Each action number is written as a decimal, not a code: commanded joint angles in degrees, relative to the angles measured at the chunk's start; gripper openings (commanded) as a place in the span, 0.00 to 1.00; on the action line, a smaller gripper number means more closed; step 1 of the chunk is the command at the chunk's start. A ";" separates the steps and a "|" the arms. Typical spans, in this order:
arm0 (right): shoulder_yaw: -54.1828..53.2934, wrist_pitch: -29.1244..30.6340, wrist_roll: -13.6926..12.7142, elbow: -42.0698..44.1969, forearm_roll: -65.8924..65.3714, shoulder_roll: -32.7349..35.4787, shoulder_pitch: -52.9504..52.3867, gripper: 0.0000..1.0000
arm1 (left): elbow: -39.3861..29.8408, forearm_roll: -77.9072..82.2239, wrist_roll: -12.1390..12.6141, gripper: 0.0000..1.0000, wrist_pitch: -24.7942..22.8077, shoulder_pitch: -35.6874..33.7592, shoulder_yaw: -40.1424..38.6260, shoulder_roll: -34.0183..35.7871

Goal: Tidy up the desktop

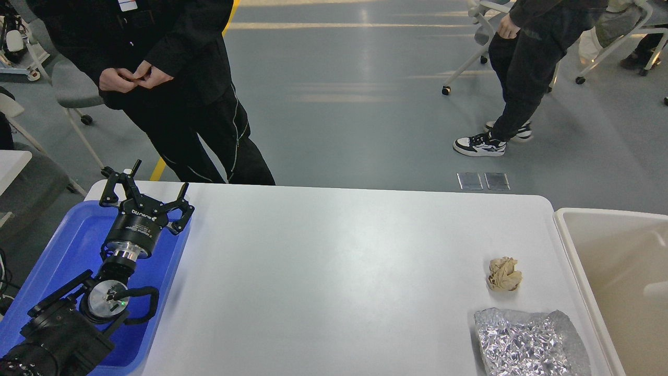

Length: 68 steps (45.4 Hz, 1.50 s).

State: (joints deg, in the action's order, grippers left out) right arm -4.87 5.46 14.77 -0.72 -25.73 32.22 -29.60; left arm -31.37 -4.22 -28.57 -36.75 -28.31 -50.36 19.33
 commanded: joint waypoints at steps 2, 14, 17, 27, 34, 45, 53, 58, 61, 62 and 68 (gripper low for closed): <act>-0.23 -1.16 -0.27 1.07 1.56 -1.19 0.77 0.00 | 0.00 0.00 0.00 1.00 0.01 0.01 0.00 0.00; -0.23 -3.97 -0.18 1.07 5.87 -1.28 0.68 0.99 | 0.00 0.00 0.00 1.00 0.01 0.01 0.00 0.00; -0.23 -4.41 -0.18 1.16 5.95 -1.37 0.68 0.99 | 0.00 0.00 0.00 1.00 0.01 0.01 0.00 0.00; -0.23 -7.39 -0.09 1.25 6.04 -1.10 0.68 0.99 | 0.00 0.00 0.00 1.00 0.01 0.01 -0.09 0.00; -0.49 -7.84 -0.18 1.42 6.13 -0.93 0.59 1.00 | 0.00 0.00 0.00 1.00 0.01 0.01 -0.09 0.00; -1.20 -7.23 -0.18 0.99 13.51 0.30 -0.46 1.00 | 0.00 -0.09 0.00 1.00 0.10 0.01 -0.18 0.00; -10.40 -5.99 -0.18 -2.78 14.83 3.82 -1.61 1.00 | 0.09 -0.09 0.00 1.00 0.10 0.01 -0.18 0.00; -24.02 -5.82 -0.09 -11.83 14.48 8.56 -0.64 1.00 | 0.00 -0.09 0.00 1.00 0.01 0.01 -0.09 0.00; -32.37 -5.82 -0.09 -18.68 13.86 10.93 1.11 1.00 | 0.00 -0.09 0.00 1.00 0.10 0.01 -0.09 0.00; -34.83 -5.82 -0.09 -21.05 13.86 11.64 2.34 1.00 | 0.00 -0.09 0.00 1.00 0.01 0.01 -0.09 0.00; -45.92 -5.47 -0.09 -35.47 13.86 15.15 9.72 1.00 | 0.00 -0.09 0.00 1.00 0.10 0.01 -0.09 0.00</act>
State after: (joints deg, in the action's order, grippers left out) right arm -30.61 -0.56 14.65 -16.05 -12.12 41.06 -27.58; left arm -31.35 -4.31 -28.57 -36.66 -28.29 -50.52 19.34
